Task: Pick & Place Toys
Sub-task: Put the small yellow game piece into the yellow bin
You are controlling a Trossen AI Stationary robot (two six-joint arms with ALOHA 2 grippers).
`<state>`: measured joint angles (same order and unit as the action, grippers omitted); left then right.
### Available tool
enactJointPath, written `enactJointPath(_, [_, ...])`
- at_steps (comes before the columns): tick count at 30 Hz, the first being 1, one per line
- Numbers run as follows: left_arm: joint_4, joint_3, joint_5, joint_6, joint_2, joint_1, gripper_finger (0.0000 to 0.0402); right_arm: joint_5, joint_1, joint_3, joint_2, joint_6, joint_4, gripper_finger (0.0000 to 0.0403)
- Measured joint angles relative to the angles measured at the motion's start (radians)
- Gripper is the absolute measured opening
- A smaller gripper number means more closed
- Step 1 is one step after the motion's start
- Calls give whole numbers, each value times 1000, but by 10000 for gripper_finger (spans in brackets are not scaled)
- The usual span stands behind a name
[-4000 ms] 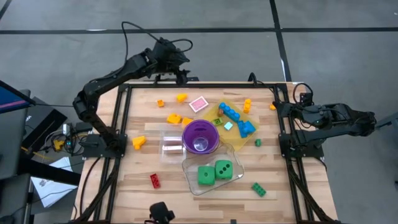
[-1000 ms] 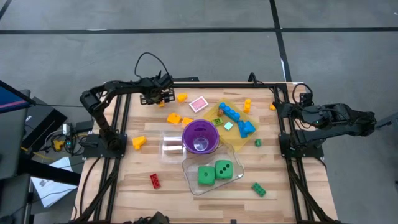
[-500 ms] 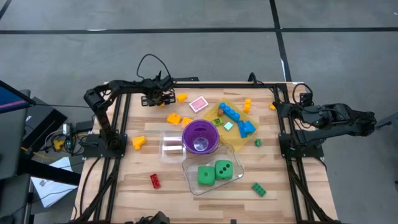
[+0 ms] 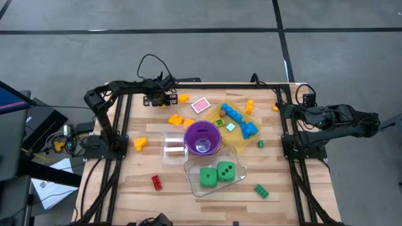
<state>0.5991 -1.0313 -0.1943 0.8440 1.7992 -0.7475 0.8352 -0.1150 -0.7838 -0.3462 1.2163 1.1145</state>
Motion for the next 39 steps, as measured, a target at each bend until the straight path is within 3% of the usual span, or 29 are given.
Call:
enactJointPath(9, [-120, 1, 51, -71, -151, -6, 126, 0, 0, 0, 0, 7, 0, 379])
enactJointPath(15, [-326, 1, 193, -157, -293, -28, 126, 7, 0, 0, 0, 7, 0, 379])
enactJointPath(19, [-535, 1, 349, -153, -356, -39, 126, 12, 0, 0, 0, -20, -11, 379])
enactJointPath(26, [-779, 0, 515, -35, -379, 7, 126, 8, 0, 0, -3, -342, -273, 379])
enactJointPath(39, [-911, 0, 525, 81, -378, 207, 126, 53, 15, 0, -182, -1053, -853, 379])
